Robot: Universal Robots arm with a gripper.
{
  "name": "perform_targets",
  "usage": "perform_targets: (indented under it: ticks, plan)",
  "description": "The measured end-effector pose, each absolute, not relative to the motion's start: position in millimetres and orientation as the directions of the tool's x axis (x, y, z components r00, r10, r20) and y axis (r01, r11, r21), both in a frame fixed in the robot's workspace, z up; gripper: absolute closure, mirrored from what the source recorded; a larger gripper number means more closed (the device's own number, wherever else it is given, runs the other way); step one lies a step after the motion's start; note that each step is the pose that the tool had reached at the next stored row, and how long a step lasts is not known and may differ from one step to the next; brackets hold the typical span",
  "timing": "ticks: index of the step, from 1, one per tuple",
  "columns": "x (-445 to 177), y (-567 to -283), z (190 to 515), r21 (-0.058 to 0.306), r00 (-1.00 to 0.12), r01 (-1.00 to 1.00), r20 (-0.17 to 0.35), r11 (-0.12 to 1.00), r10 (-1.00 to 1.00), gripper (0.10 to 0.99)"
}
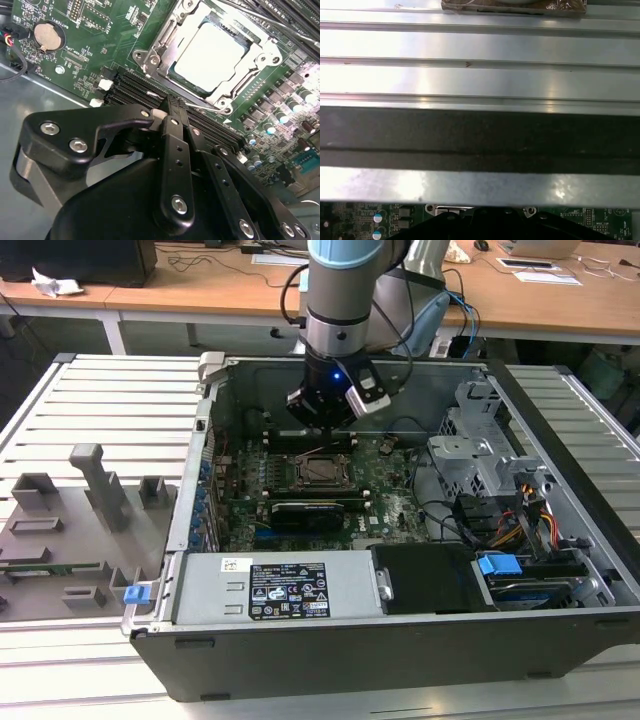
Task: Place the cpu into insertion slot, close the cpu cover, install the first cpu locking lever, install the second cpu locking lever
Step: 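Install the first cpu locking lever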
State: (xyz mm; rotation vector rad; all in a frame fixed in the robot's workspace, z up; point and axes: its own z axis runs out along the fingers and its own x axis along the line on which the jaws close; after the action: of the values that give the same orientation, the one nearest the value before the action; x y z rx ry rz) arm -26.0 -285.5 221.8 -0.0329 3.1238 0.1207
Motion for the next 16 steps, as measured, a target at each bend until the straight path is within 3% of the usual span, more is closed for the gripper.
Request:
perform_targets:
  ticks: [16]
  plan:
    - [-21.2,-285.2,214.6,0.101,-1.0,-0.023,-0.016,0.995,-0.021,0.98]
